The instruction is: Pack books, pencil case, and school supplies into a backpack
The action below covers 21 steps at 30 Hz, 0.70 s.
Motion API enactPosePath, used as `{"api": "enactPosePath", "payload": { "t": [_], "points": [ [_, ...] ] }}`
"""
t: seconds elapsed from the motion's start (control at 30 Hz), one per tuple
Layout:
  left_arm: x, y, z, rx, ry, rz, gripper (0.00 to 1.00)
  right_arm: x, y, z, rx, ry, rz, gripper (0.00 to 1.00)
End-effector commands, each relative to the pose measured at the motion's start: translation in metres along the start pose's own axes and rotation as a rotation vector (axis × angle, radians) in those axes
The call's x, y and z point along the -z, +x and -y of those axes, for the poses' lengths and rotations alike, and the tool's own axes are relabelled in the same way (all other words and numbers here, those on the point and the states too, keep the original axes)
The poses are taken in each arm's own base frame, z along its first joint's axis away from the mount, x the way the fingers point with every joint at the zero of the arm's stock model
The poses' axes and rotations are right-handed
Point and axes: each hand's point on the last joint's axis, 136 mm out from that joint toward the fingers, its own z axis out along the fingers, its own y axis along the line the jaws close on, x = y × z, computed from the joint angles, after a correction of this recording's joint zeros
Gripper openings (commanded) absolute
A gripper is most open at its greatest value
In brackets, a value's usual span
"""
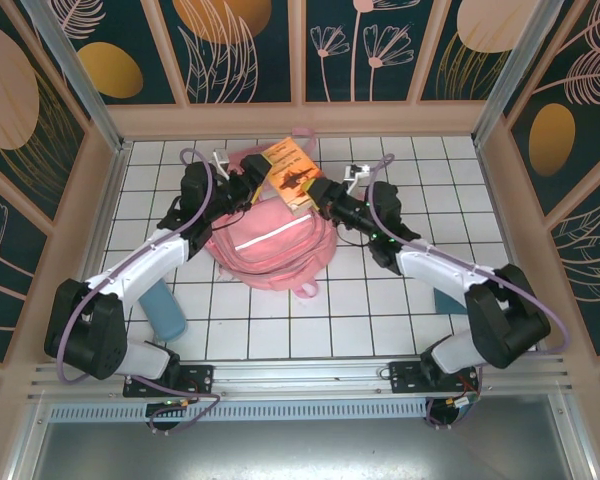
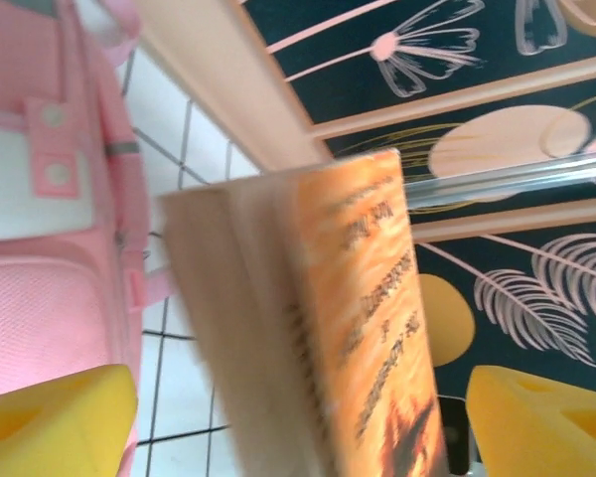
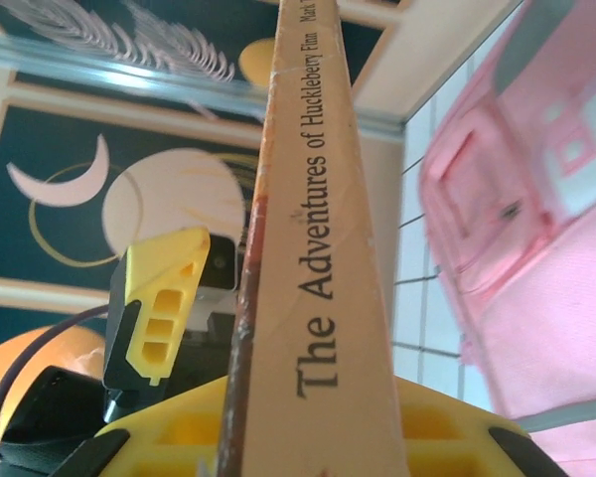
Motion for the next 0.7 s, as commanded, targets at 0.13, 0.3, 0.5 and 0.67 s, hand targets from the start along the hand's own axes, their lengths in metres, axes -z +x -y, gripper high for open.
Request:
{"api": "enactPosePath", "payload": {
  "t": [0.13,0.3,0.5,0.67],
  "points": [
    [0.001,0.036,-0.046,-0.293,-0.265,-0.201,0.94,0.071,-0.055,0.027,0.141,0.197,0.216,0.17],
    [-0.008,0.054,-0.063,-0.481,-0.429,-0.257,0.94,0.123,-0.070,0.052,0.136,0.320,0.320,0.17],
    [-0.021,0.078,-0.066,-0.760,-0.589,-0.316,0.85,0.161,-0.072,0.067,0.135,0.410,0.386,0.18],
    [-0.030,0.108,-0.081,-0.911,-0.670,-0.443,0.78,0.172,-0.072,0.074,0.116,0.420,0.409,0.18]
  ]
}}
